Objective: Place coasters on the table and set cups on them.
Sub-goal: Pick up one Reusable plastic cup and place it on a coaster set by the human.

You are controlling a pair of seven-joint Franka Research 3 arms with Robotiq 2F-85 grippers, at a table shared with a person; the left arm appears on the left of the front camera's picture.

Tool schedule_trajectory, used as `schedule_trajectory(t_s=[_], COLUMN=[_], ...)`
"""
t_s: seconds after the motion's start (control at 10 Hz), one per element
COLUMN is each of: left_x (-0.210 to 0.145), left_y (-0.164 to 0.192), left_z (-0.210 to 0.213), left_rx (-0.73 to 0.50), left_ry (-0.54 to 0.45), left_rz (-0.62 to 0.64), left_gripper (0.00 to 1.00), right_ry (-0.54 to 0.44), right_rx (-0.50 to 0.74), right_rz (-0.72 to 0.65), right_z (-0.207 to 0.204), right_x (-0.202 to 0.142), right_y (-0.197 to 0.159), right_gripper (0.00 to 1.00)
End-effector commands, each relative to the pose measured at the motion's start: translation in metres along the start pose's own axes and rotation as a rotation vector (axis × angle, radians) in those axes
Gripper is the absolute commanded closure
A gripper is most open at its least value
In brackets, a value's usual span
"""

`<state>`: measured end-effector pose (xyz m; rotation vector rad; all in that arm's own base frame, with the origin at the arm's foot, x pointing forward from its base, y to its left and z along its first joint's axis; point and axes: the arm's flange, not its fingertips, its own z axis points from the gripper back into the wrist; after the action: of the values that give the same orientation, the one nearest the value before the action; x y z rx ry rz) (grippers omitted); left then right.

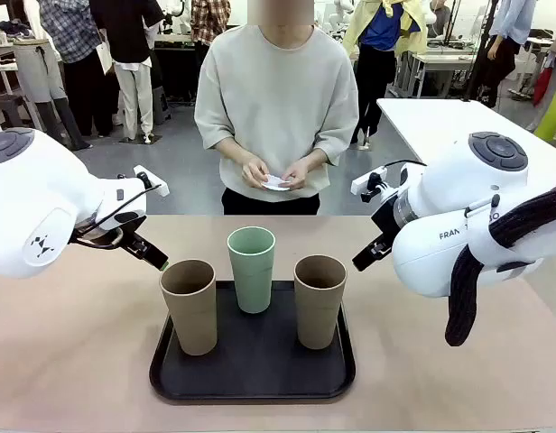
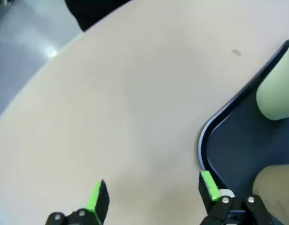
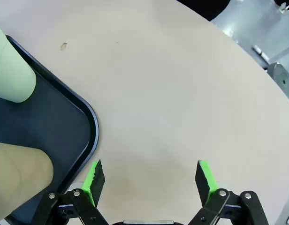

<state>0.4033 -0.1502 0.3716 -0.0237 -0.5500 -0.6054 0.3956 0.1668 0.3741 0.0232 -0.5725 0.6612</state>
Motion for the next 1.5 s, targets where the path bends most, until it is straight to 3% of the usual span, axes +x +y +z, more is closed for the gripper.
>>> schedule_trajectory(t_s=[0.0, 1.3, 1.4], left_x=[0.0, 0.0, 0.0], left_y=[-0.0001, -0.0001, -0.0001], left_z=[0.0, 0.0, 0.0], left_rx=[0.0, 0.0, 0.0], left_ry=[0.0, 0.0, 0.0], left_rz=[0.0, 0.0, 0.0], left_gripper=[0.0, 0.0, 0.0], right_ry=[0.0, 0.0, 0.043], right_rx=[0.0, 0.0, -0.009], right_rz=[0.0, 0.0, -0.009], right_z=[0.0, 0.0, 0.0069], right_x=[0.0, 0.0, 0.0058], right_y=[0.0, -0.0001, -0.0096], right_gripper=[0.0, 0.0, 0.0])
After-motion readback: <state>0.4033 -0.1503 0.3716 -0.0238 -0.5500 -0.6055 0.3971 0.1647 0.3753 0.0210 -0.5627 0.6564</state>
